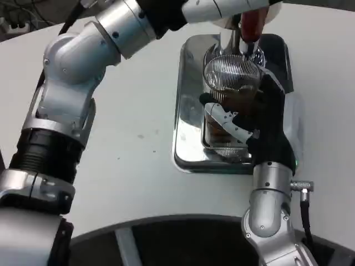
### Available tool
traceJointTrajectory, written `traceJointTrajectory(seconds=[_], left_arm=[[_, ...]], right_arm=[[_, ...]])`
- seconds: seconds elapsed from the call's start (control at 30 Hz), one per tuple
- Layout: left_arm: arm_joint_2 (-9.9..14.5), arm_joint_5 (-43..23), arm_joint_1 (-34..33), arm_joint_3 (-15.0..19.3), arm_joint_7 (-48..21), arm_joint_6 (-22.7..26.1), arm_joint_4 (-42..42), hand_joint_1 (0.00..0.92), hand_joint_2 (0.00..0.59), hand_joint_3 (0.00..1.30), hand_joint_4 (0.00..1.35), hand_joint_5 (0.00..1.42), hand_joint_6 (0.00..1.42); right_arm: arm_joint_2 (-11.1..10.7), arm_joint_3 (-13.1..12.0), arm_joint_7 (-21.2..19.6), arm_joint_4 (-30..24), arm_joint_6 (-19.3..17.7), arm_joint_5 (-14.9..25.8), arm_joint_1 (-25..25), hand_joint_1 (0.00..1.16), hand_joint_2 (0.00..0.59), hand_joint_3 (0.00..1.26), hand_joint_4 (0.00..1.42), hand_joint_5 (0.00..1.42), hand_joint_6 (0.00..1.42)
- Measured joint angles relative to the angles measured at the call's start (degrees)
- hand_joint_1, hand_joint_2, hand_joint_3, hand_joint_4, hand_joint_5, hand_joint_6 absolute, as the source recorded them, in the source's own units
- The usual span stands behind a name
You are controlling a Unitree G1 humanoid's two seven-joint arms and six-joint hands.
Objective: Grasp the cup under the faucet to collect the drink, then remove the cup.
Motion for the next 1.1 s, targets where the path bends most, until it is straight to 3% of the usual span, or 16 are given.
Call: traceJointTrajectory(seconds=[0.27, 0.6, 1.1], left_arm=[[1.2, -2.8, 3.8, 0.4, -0.1, 2.6, -7.5, 0.000, 0.079, 0.15, 0.19, 0.29, 0.19], [4.5, -4.3, 10.1, 2.3, -0.2, 6.6, -15.4, 0.000, 0.079, 0.16, 0.22, 0.30, 0.20], [8.5, -8.1, 21.1, 7.1, -0.2, 11.5, -26.5, 0.000, 0.079, 0.17, 0.23, 0.31, 0.21]], right_arm=[[0.0, 0.0, -1.1, -0.6, -0.2, 0.0, 0.5, 0.83, 0.266, 0.43, 0.53, 0.61, 0.48], [0.0, 0.1, -1.7, -1.8, -0.2, -0.4, 1.4, 0.83, 0.266, 0.46, 0.56, 0.65, 0.50], [-0.2, -0.7, -3.1, -7.1, -0.5, -2.2, 6.6, 0.90, 0.209, 0.60, 0.70, 0.86, 0.73]])
